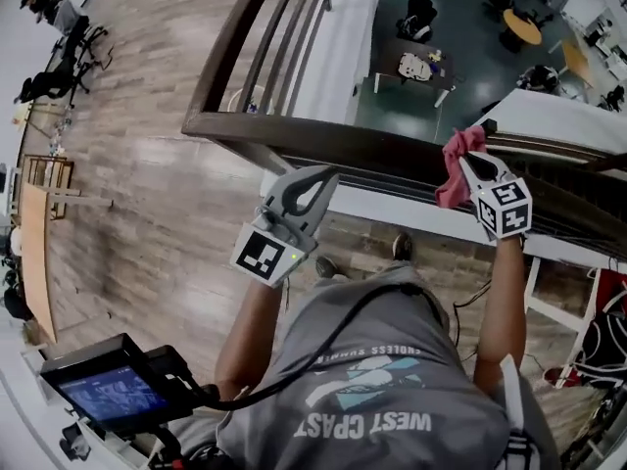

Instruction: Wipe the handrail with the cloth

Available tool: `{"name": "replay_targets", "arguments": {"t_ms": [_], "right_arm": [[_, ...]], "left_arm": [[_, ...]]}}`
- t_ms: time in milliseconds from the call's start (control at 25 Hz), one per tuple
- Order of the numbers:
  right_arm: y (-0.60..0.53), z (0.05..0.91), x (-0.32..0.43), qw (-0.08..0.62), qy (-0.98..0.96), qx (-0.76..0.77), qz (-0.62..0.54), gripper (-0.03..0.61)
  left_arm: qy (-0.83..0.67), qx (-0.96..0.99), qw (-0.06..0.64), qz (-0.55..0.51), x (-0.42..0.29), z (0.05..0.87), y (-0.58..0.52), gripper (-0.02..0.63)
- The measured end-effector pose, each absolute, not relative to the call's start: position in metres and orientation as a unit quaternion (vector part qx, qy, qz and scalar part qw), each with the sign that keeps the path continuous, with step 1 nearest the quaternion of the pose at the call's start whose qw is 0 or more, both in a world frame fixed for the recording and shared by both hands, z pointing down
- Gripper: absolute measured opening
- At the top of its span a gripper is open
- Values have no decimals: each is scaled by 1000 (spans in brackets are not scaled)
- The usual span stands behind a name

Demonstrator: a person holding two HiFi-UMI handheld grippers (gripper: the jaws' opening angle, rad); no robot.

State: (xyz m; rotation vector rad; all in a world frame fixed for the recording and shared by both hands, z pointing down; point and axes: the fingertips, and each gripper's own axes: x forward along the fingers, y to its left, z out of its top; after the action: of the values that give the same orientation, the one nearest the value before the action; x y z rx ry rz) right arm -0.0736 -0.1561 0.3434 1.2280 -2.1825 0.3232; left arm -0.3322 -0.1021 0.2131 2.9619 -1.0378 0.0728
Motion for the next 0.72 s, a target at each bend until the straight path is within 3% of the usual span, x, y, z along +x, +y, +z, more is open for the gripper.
{"name": "replay_targets", "arguments": {"t_ms": [200, 560, 720], "right_arm": [[-147, 348, -62, 331, -787, 505, 127, 30], [-196, 340, -257, 363, -830, 418, 67, 29], [-201, 334, -264, 346, -852, 385, 77, 31]], "left_arm": [[-343, 939, 10, 31, -369, 220, -93, 8], [-329, 944, -4, 14, -428, 209, -129, 6], [-334, 941, -55, 17, -434, 175, -163, 7]]}}
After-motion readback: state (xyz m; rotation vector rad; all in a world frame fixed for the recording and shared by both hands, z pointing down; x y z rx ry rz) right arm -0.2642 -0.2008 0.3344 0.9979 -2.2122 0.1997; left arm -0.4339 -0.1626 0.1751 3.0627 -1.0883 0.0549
